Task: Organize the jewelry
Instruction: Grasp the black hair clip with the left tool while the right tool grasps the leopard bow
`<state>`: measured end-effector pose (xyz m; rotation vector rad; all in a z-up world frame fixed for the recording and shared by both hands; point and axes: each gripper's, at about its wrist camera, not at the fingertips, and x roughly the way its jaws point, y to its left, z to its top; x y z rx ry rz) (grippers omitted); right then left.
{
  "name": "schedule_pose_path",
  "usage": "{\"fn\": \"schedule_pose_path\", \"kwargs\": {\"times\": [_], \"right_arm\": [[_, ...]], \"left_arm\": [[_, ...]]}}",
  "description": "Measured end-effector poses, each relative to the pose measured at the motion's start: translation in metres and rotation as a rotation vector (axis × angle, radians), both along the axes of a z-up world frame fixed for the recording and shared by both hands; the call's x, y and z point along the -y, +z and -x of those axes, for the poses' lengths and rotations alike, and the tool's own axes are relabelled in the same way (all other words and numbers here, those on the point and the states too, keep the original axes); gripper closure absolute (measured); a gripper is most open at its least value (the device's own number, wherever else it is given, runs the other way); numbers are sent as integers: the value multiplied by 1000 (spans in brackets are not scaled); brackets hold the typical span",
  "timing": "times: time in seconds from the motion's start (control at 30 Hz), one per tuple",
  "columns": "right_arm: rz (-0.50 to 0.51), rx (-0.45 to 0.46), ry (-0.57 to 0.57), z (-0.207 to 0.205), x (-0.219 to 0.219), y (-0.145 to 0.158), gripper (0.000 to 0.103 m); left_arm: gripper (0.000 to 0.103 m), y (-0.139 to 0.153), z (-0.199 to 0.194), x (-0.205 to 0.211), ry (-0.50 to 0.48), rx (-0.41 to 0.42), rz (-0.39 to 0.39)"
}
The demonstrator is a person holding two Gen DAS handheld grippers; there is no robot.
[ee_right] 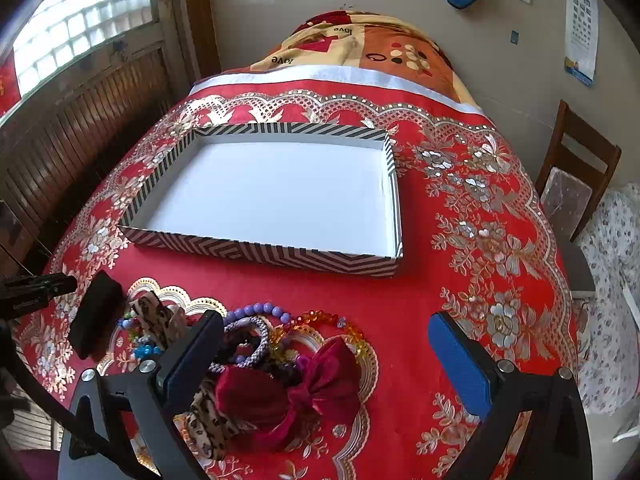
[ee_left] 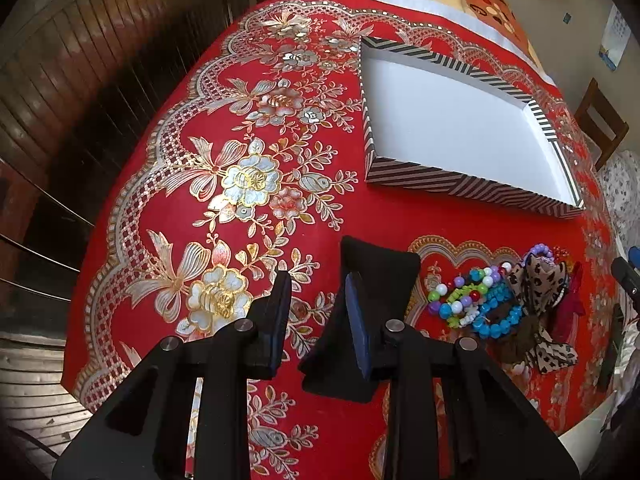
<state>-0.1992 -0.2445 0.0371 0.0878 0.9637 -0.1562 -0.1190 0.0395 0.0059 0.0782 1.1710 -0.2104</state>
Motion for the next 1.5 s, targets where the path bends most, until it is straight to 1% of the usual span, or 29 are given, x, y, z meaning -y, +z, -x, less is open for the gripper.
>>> {"fn": "schedule_pose_path", "kwargs": {"times": [0.27, 0.4, 0.47, 0.53, 0.57, 0.63, 0.73, 0.77, 0.8, 0.87, 0.9, 0.97, 1.07, 1.1, 1.17, 1.2, 1.23, 1.27, 1.3, 1.33, 1.37, 1.43, 1.5], "right_arm": [[-20, -7, -4, 9, -2, 2, 2], [-31, -6, 3, 12, -4, 2, 2], [-42, -2, 13, 14, -5, 2, 2], [-64, -1, 33, 15, -6, 2, 2], [-76, -5, 49, 16, -8, 1, 2], [-104, -11, 90, 17, -14, 0, 3], [-168, -27, 191, 19, -32, -4, 13], [-186, -37, 224, 19, -39, -6, 17], [-199, -49, 252, 18, -47, -9, 20], [-221, -73, 296, 16, -59, -18, 34], [-233, -87, 320, 14, -66, -23, 36], [-224, -112, 348, 11, -78, -33, 38], [-212, -148, 372, 5, -87, -48, 40], [-205, -160, 374, 3, -88, -53, 43], [-194, -191, 375, -1, -90, -65, 56], [-192, -201, 373, -3, -90, -69, 58], [-196, -206, 372, -5, -89, -73, 64], [-208, -208, 374, -6, -88, -76, 73], [-229, -206, 376, -5, -88, -76, 76], [-251, -202, 378, -4, -87, -73, 81], [-270, -195, 381, -2, -85, -70, 86], [-281, -184, 383, 1, -81, -61, 86], [-301, -168, 381, 6, -75, -48, 86]], "left_arm": [[76, 3, 9, -1, -22, -19, 14], [76, 2, 12, -10, -20, -45, 65], [71, 0, 12, -15, -22, -61, 93], [63, -3, 12, -18, -23, -83, 137], [62, -5, 12, -20, -22, -96, 161], [61, -8, 11, -20, -13, -107, 178], [55, -14, 8, -15, -22, -125, 192], [55, -17, 7, -12, -28, -132, 194], [55, -20, 6, -10, -34, -136, 189], [55, -26, 4, -3, -49, -141, 161], [55, -28, 4, 0, -55, -140, 147], [55, -33, 4, 4, -62, -134, 112], [55, -37, 5, 8, -66, -119, 85], [55, -38, 5, 9, -67, -115, 74], [56, -40, 4, 12, -81, -109, 64], [64, -40, 6, 13, -90, -99, 66], [74, -41, 5, 15, -102, -93, 68], [77, -41, 5, 15, -109, -90, 67], [80, -40, 4, 15, -112, -87, 65], [88, -39, 2, 16, -116, -85, 66], [90, -36, 1, 15, -118, -84, 76], [92, -29, 0, 10, -117, -90, 116], [93, -22, -3, 6, -114, -89, 134]]}}
